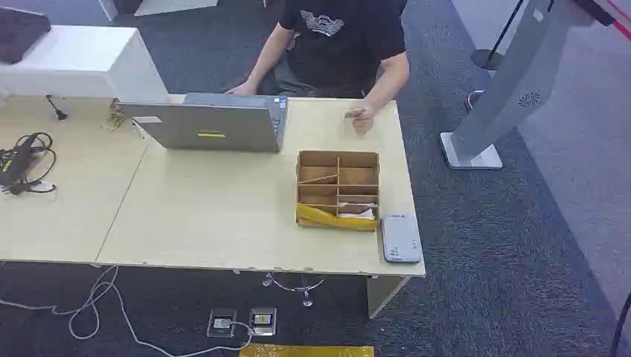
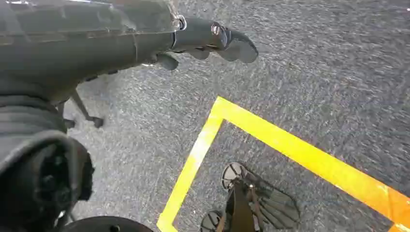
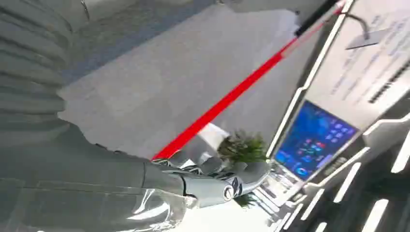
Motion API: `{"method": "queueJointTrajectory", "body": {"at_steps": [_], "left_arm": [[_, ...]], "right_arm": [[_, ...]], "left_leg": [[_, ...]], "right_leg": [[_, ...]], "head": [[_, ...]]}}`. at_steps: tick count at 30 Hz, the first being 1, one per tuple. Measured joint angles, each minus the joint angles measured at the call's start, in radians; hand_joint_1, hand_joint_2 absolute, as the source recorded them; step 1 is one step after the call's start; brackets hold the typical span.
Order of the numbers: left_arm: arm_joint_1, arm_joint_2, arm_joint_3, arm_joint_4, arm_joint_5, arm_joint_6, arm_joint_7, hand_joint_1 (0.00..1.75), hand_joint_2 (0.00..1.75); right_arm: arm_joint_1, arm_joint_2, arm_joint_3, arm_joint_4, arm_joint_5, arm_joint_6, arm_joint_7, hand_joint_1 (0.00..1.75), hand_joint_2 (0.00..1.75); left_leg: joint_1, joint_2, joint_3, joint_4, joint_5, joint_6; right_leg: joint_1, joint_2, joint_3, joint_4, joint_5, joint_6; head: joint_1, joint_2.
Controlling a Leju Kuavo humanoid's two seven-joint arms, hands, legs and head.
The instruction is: Pass the card to the sensor for recognition and then transmit it.
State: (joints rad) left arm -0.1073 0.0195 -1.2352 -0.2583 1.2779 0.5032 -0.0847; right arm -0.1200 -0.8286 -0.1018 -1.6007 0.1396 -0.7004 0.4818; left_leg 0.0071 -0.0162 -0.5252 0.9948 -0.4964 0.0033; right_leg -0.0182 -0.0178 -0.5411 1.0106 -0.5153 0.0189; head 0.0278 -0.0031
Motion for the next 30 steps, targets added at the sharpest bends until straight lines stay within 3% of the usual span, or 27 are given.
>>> {"method": "queueJointTrajectory", "body": {"at_steps": [4, 7, 11, 16, 21, 30], "left_arm": [[0.000, 0.001, 0.000, 0.000, -0.008, -0.010, -0.011, 0.00, 0.00], [-0.001, 0.002, 0.000, 0.003, -0.019, -0.022, -0.011, 0.00, 0.00], [-0.004, 0.005, -0.001, 0.005, -0.034, -0.039, -0.011, 0.00, 0.00], [-0.007, 0.008, -0.006, 0.006, -0.043, -0.051, -0.012, 0.00, 0.00], [-0.008, 0.008, -0.008, 0.007, -0.058, -0.055, -0.019, 0.00, 0.00], [-0.009, 0.013, -0.035, 0.008, -0.101, -0.075, -0.007, 0.00, 0.00]], "right_arm": [[-0.027, -0.029, 0.023, -0.050, -0.001, 0.002, 0.011, 0.00, 1.75], [-0.061, -0.060, 0.083, -0.093, -0.018, 0.021, 0.011, 0.00, 1.75], [-0.142, -0.085, 0.208, -0.155, -0.019, 0.100, 0.009, 0.00, 1.75], [-0.293, -0.085, 0.411, -0.190, 0.072, 0.215, 0.083, 0.00, 1.75], [-0.405, -0.071, 0.593, -0.191, 0.111, 0.291, 0.097, 0.00, 1.75], [-0.505, -0.061, 0.785, -0.182, 0.243, 0.449, 0.161, 0.00, 1.75]], "left_leg": [[0.000, 0.000, -0.001, 0.000, 0.000, 0.000], [0.000, 0.000, -0.002, 0.000, 0.000, 0.000], [0.000, 0.000, -0.001, 0.000, 0.000, 0.000], [0.000, 0.000, -0.001, 0.000, 0.000, 0.000], [0.001, 0.000, -0.002, 0.000, 0.000, 0.000], [0.001, 0.000, -0.002, 0.000, 0.000, 0.000]], "right_leg": [[0.000, 0.000, 0.000, 0.000, 0.000, 0.000], [0.000, 0.000, 0.000, 0.000, 0.000, 0.000], [0.000, 0.000, 0.000, 0.001, 0.000, 0.000], [0.000, 0.000, 0.000, 0.001, 0.000, 0.000], [0.000, 0.000, -0.001, 0.001, 0.000, 0.000], [0.000, 0.000, -0.002, 0.001, 0.000, 0.000]], "head": [[0.000, 0.000], [0.000, 0.000], [0.000, 0.000], [0.000, 0.000], [0.000, 0.000], [0.000, 0.000]]}}
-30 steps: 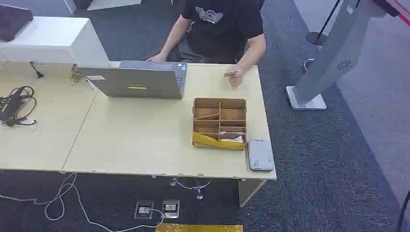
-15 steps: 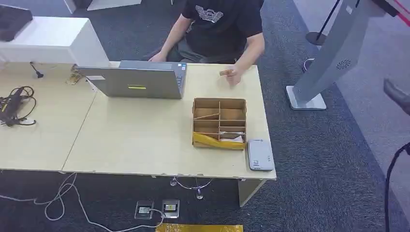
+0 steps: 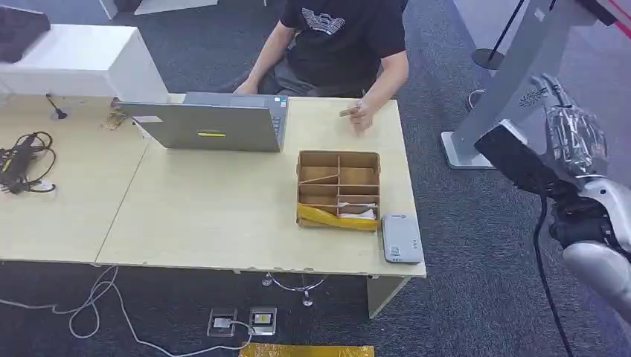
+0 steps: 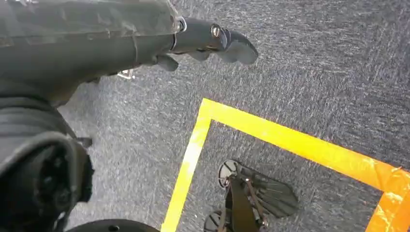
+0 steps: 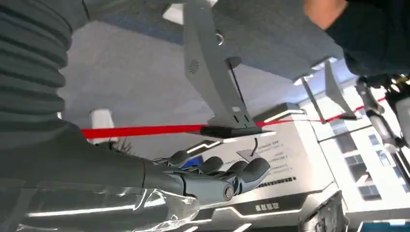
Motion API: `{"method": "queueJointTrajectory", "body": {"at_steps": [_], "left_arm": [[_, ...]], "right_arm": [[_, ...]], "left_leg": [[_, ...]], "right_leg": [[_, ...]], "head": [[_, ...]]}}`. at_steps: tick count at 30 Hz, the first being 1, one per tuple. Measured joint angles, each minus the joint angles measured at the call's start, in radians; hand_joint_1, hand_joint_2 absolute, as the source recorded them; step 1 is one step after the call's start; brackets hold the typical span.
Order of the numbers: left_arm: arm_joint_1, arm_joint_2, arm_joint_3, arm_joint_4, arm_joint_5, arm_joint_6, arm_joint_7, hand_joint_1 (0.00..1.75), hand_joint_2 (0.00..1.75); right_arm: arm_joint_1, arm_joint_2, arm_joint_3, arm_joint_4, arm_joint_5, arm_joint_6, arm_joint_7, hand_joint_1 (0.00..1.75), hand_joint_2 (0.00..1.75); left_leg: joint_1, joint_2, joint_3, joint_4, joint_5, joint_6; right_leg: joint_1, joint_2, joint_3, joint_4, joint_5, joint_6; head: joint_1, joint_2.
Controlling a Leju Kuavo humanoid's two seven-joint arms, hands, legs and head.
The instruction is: Pass the card to the sensor for recognition and then transmit it.
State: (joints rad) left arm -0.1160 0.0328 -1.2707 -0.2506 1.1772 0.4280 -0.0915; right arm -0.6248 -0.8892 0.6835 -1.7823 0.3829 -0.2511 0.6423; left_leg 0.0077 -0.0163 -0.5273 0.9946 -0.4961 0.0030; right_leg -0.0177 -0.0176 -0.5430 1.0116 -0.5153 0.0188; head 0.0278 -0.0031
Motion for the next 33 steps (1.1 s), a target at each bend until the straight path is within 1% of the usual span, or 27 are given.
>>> {"method": "queueJointTrajectory", "body": {"at_steps": [3, 6, 8, 10, 14, 20, 28, 33], "left_arm": [[-0.001, 0.002, -0.014, 0.000, -0.015, -0.003, 0.004, 0.00, 0.00], [-0.001, 0.002, -0.021, 0.000, -0.028, -0.006, 0.005, 0.00, 0.00], [-0.001, 0.002, -0.026, 0.000, -0.034, -0.005, 0.005, 0.00, 0.00], [-0.001, 0.003, -0.032, 0.000, -0.040, -0.005, 0.005, 0.00, 0.00], [-0.001, 0.003, -0.039, 0.000, -0.052, -0.002, 0.008, 0.00, 0.00], [-0.001, 0.003, -0.048, 0.000, -0.058, 0.000, 0.017, 0.00, 0.00], [-0.001, 0.003, -0.062, 0.000, -0.064, -0.006, 0.034, 0.00, 0.00], [-0.002, 0.006, -0.063, 0.000, -0.063, -0.005, 0.038, 0.00, 0.00]], "right_arm": [[-0.002, 0.005, 0.031, 0.011, 0.039, 0.054, 0.021, 0.00, 1.75], [-0.003, 0.010, 0.054, 0.026, 0.141, 0.122, 0.044, 0.00, 1.75], [-0.001, 0.019, 0.064, 0.043, 0.206, 0.155, 0.050, 0.00, 1.75], [0.004, 0.026, 0.071, 0.054, 0.239, 0.172, 0.054, 0.00, 1.75], [0.021, 0.040, 0.071, 0.075, 0.269, 0.191, 0.054, 0.00, 1.75], [0.034, 0.079, 0.071, 0.115, 0.288, 0.203, 0.047, 0.00, 1.75], [0.028, 0.135, 0.072, 0.171, 0.280, 0.211, 0.032, 0.00, 1.75], [0.021, 0.161, 0.072, 0.200, 0.277, 0.210, 0.026, 0.00, 1.75]], "left_leg": [[0.000, 0.000, 0.000, 0.000, 0.000, 0.000], [0.000, 0.000, 0.000, 0.000, 0.000, 0.000], [0.000, 0.000, 0.000, 0.000, 0.000, 0.000], [0.000, 0.000, 0.000, 0.000, 0.000, 0.000], [0.000, 0.000, 0.000, 0.000, 0.000, 0.000], [0.000, 0.000, 0.000, 0.000, 0.000, 0.000], [0.000, 0.000, 0.000, 0.000, 0.000, 0.000], [0.000, 0.000, 0.000, 0.000, 0.000, 0.000]], "right_leg": [[0.000, 0.000, 0.000, 0.000, 0.000, 0.000], [0.000, 0.000, 0.000, 0.000, 0.000, 0.000], [0.000, 0.000, 0.000, 0.000, 0.000, 0.000], [0.000, 0.000, 0.000, 0.000, 0.000, 0.000], [0.000, 0.000, 0.000, 0.000, 0.000, 0.000], [0.000, 0.000, 0.000, 0.000, 0.000, 0.000], [0.000, 0.000, 0.000, 0.000, 0.000, 0.000], [0.000, 0.000, 0.000, 0.000, 0.000, 0.000]], "head": [[0.000, 0.000], [0.001, 0.000], [0.000, 0.000], [0.000, 0.000], [0.000, 0.000], [0.000, 0.000], [0.000, 0.000], [0.000, 0.000]]}}
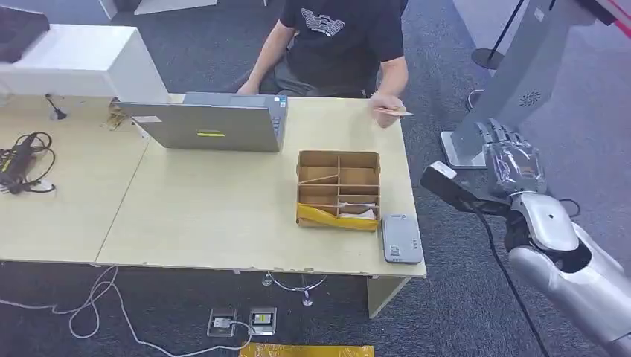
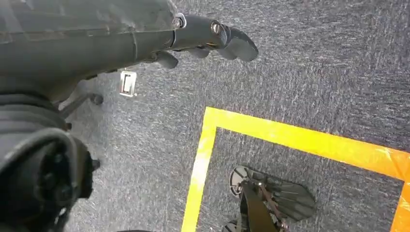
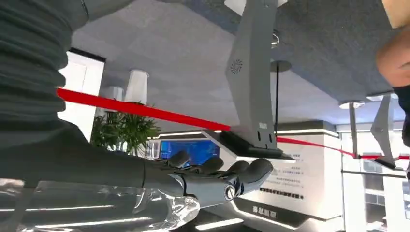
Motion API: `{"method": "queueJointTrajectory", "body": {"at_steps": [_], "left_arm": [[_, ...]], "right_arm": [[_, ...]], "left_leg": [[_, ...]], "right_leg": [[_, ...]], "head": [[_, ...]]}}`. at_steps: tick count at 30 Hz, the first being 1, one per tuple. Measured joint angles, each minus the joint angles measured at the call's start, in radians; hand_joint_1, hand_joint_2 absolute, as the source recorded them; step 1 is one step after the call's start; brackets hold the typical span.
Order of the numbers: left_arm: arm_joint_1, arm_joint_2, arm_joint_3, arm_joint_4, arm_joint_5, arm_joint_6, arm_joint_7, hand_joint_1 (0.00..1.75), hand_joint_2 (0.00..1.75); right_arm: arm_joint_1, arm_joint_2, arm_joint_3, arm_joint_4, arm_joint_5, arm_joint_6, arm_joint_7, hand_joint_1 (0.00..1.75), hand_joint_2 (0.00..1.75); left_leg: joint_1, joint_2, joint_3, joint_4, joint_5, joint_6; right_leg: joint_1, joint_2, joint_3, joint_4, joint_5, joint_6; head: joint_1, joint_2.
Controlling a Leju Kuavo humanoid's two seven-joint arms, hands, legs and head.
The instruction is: Pass the card to the sensor for recognition and then transmit it.
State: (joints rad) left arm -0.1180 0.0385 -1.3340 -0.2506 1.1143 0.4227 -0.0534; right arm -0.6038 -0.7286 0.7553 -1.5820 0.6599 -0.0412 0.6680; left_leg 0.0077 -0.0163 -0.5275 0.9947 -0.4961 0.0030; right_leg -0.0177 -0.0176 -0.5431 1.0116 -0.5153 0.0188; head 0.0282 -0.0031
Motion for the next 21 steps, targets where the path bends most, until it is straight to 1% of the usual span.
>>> {"method": "queueJointTrajectory", "body": {"at_steps": [5, 9, 21], "left_arm": [[0.000, 0.002, 0.000, 0.000, 0.004, 0.009, 0.000, 0.00, 0.00], [-0.001, 0.002, 0.000, 0.000, 0.018, 0.013, 0.000, 0.00, 0.00], [-0.001, 0.001, 0.000, 0.000, 0.047, 0.023, 0.002, 0.00, 0.00]], "right_arm": [[-0.006, 0.027, 0.000, 0.022, -0.033, -0.037, -0.035, 0.00, 1.75], [-0.023, 0.077, 0.013, 0.052, -0.024, -0.071, -0.064, 0.00, 1.75], [-0.090, 0.197, 0.060, 0.134, 0.012, -0.076, -0.116, 0.00, 1.75]], "left_leg": [[0.000, 0.000, 0.000, 0.000, 0.000, 0.000], [0.000, 0.000, 0.000, 0.000, 0.000, 0.000], [0.000, 0.000, 0.000, 0.000, 0.000, 0.000]], "right_leg": [[0.000, 0.000, 0.000, 0.000, 0.000, 0.000], [0.000, 0.000, 0.000, 0.000, 0.000, 0.000], [0.000, 0.000, 0.000, 0.000, 0.000, 0.000]], "head": [[0.000, 0.000], [0.000, 0.000], [0.000, 0.000]]}}
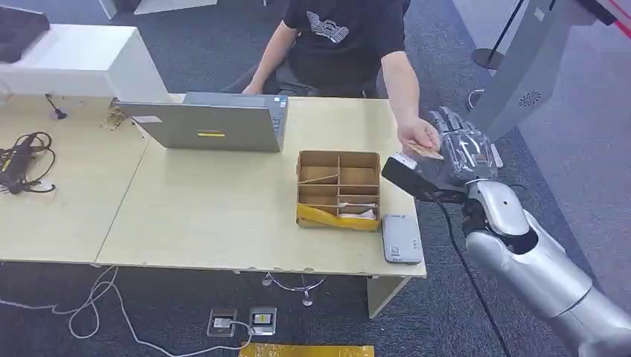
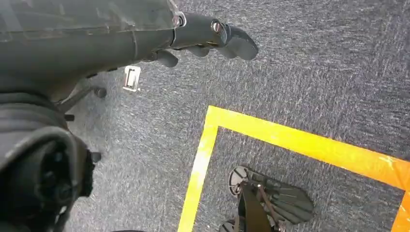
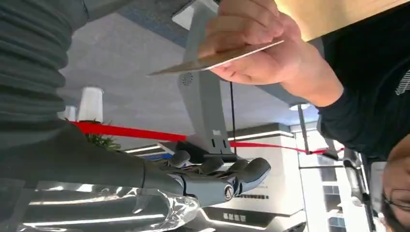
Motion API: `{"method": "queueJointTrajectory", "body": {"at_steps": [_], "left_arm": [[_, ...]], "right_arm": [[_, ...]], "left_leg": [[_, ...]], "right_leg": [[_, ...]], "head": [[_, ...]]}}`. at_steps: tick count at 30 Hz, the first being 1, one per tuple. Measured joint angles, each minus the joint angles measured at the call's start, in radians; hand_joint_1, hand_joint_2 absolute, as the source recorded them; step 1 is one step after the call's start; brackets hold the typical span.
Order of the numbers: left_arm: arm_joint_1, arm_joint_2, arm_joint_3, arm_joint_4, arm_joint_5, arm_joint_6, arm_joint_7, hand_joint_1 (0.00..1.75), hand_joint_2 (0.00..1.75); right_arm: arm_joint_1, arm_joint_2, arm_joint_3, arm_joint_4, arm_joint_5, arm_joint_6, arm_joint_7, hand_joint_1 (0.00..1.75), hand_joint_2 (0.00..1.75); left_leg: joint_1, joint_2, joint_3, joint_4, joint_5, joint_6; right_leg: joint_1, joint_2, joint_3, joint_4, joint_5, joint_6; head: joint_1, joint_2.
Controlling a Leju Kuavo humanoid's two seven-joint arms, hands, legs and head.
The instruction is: Pass the card to the sensor for recognition and then transmit it.
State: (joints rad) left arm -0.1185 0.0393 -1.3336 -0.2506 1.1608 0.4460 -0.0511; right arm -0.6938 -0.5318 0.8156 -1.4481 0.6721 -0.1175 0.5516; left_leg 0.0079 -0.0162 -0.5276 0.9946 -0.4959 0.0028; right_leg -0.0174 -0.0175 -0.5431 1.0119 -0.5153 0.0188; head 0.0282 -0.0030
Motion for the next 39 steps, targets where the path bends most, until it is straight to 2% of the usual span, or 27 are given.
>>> {"method": "queueJointTrajectory", "body": {"at_steps": [7, 8, 9, 39], "left_arm": [[0.000, 0.000, 0.001, 0.000, 0.010, 0.005, 0.000, 0.00, 0.00], [0.000, 0.000, 0.001, 0.000, 0.010, 0.005, 0.000, 0.00, 0.00], [0.000, 0.000, 0.001, 0.000, 0.010, 0.005, 0.000, 0.00, 0.00], [0.002, -0.003, 0.003, 0.006, 0.019, 0.013, 0.002, 0.00, 0.00]], "right_arm": [[-0.026, 0.044, 0.021, 0.037, 0.008, -0.001, -0.009, 0.00, 1.75], [-0.028, 0.049, 0.025, 0.042, 0.008, -0.001, -0.009, 1.54, 1.75], [-0.029, 0.051, 0.028, 0.047, 0.008, -0.001, -0.009, 1.75, 1.75], [-0.060, 0.089, 0.040, 0.110, 0.007, 0.021, -0.032, 1.75, 1.75]], "left_leg": [[0.000, 0.000, 0.000, 0.000, 0.000, 0.000], [0.000, 0.000, 0.000, 0.000, 0.000, 0.000], [0.000, 0.000, 0.000, 0.000, 0.000, 0.000], [0.000, 0.000, 0.000, 0.000, 0.000, 0.000]], "right_leg": [[0.000, 0.000, 0.000, 0.000, 0.000, 0.000], [0.000, 0.000, 0.000, 0.000, 0.000, 0.000], [0.000, 0.000, 0.000, 0.000, 0.000, 0.000], [0.000, 0.000, 0.000, 0.000, 0.000, 0.000]], "head": [[0.000, 0.000], [0.000, 0.000], [0.000, 0.000], [0.000, 0.000]]}}
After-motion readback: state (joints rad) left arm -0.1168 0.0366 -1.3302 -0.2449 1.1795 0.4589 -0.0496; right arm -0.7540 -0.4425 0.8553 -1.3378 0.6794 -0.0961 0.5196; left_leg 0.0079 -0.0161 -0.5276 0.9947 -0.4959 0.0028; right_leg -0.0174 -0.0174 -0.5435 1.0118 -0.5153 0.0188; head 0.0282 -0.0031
